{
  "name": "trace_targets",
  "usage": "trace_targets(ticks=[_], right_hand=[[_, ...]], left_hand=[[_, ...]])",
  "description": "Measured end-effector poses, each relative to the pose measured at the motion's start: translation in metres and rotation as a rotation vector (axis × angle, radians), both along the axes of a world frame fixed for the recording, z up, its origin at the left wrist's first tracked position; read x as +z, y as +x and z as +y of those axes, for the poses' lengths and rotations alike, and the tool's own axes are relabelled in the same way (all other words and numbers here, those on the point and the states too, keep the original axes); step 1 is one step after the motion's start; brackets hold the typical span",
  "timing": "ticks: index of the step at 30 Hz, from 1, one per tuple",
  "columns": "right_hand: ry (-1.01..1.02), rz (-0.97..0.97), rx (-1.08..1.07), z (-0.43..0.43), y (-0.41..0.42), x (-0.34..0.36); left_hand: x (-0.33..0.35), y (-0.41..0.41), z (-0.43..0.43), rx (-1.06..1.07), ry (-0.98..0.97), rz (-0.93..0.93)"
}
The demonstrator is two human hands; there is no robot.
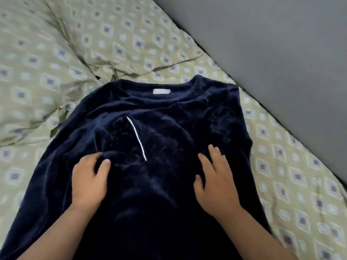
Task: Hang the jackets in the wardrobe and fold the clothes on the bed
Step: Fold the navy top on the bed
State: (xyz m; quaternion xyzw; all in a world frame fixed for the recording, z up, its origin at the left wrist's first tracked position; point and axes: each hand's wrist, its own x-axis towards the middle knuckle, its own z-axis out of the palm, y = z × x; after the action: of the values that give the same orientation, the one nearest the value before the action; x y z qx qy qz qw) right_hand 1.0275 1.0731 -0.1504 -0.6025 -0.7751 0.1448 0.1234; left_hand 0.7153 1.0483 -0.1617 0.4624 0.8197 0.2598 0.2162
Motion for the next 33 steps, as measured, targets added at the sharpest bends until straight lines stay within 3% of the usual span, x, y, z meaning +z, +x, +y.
trace_targets(ticks=[3,6,10,12,15,19,23,25,28,30,33], right_hand=[[-0.008,-0.04,0.031,0.064,-0.036,-0.011],[-0.082,-0.162,-0.028,0.08,-0.063,-0.033],[-0.027,-0.196,-0.104,0.075,-0.071,-0.05],[-0.011,-0.199,-0.095,0.075,-0.069,-0.054],[0.016,-0.153,-0.092,0.076,-0.067,-0.056],[0.114,-0.082,-0.001,0.07,-0.067,-0.053],[0.129,0.183,-0.076,0.101,-0.066,-0.033],[0.098,0.086,-0.115,0.144,-0.063,-0.016],[-0.226,-0.135,-0.055,0.21,-0.054,-0.003],[-0.167,-0.151,-0.068,0.24,-0.051,0.003],[0.013,-0.023,-0.305,0.259,-0.047,0.001]], left_hand=[[0.016,-0.003,0.035,0.244,0.024,-0.426],[0.018,0.003,0.067,0.231,-0.009,-0.553],[0.02,0.023,0.095,0.197,0.094,-0.555],[0.029,0.019,0.111,0.126,0.275,-0.564],[0.031,-0.008,0.136,0.096,0.461,-0.394],[-0.017,-0.037,0.135,0.17,0.172,-0.218],[-0.04,-0.047,0.133,0.135,0.175,-0.229],[-0.043,-0.05,0.132,0.146,0.191,-0.245],[-0.042,-0.049,0.131,0.148,0.243,-0.332],[-0.041,-0.051,0.13,0.136,0.301,-0.405],[-0.043,-0.056,0.13,0.178,0.272,-0.478]])
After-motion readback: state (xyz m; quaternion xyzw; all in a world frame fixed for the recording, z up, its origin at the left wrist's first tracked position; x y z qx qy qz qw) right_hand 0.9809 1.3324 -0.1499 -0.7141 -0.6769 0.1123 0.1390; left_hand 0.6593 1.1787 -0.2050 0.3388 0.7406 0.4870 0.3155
